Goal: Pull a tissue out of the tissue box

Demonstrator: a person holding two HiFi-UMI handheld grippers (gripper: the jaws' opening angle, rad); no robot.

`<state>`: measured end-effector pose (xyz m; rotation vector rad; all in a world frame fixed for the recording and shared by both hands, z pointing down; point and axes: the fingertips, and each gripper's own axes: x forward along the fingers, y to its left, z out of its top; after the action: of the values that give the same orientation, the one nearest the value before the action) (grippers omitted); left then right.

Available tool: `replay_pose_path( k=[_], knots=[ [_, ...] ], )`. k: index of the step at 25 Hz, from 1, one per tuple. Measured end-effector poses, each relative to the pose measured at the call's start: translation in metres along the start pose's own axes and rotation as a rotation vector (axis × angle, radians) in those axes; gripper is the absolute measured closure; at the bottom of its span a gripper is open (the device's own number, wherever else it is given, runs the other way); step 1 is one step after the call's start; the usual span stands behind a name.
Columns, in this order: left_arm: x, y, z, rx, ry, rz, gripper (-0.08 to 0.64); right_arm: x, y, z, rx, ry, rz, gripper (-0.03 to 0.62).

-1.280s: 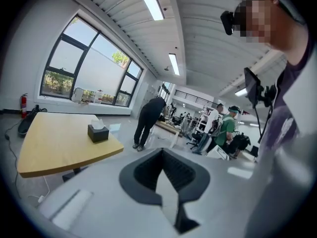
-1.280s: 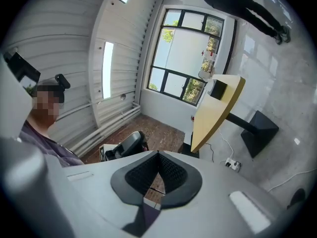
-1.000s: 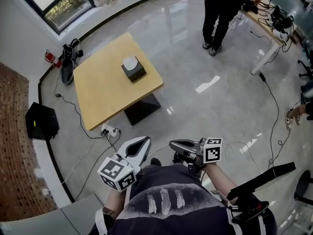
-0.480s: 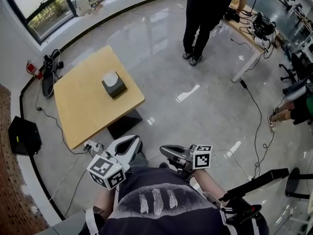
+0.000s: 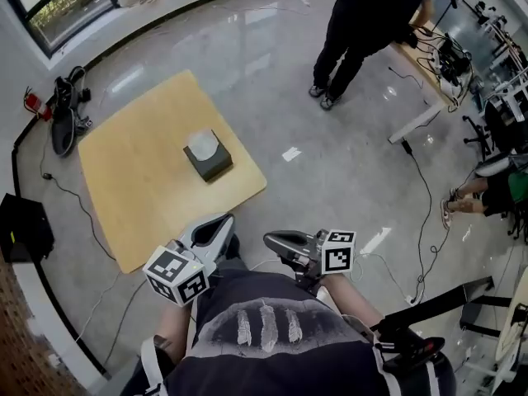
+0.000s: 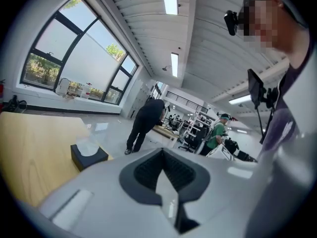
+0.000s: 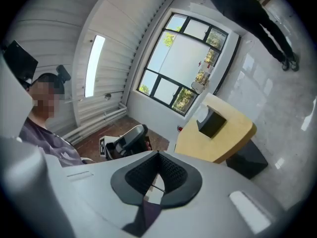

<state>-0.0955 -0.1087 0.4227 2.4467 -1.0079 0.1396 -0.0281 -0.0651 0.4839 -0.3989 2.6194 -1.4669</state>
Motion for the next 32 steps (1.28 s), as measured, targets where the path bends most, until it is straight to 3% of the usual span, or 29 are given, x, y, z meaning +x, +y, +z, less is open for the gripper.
replay_pose_path(
  k=[7, 15, 20, 23, 24, 25, 27, 28, 32],
  knots=[
    [-0.006, 0.097, 0.056, -0.043, -0.075, -0.008, 0.557, 0.076, -0.02, 0.039, 0.011, 0.091, -0.061, 0.595],
    [0.002, 0.164, 0.063, -0.083, -0.082, 0.1, 0.557, 0.105, -0.045, 0.071, -0.002, 0.139, -0.076, 0.595],
    [0.028, 0.195, 0.068, -0.086, -0.055, 0.19, 0.555, 0.114, -0.072, 0.096, 0.003, 0.22, -0.02, 0.595],
    [0.042, 0.226, 0.06, -0.148, -0.012, 0.242, 0.554, 0.119, -0.084, 0.11, 0.033, 0.246, 0.007, 0.595],
    [0.044, 0.236, 0.055, -0.18, 0.003, 0.255, 0.539, 0.12, -0.087, 0.11, 0.048, 0.256, 0.011, 0.595],
    [0.045, 0.245, 0.05, -0.204, 0.023, 0.266, 0.48, 0.122, -0.09, 0.109, 0.06, 0.264, 0.017, 0.595],
    [0.051, 0.262, 0.042, -0.222, 0.073, 0.284, 0.291, 0.125, -0.095, 0.113, 0.067, 0.274, 0.032, 0.595],
    [0.056, 0.269, 0.039, -0.226, 0.094, 0.292, 0.247, 0.125, -0.098, 0.116, 0.068, 0.276, 0.034, 0.595],
    [0.079, 0.29, 0.016, -0.289, 0.145, 0.289, 0.192, 0.119, -0.114, 0.121, 0.077, 0.273, 0.02, 0.595]
  ],
)
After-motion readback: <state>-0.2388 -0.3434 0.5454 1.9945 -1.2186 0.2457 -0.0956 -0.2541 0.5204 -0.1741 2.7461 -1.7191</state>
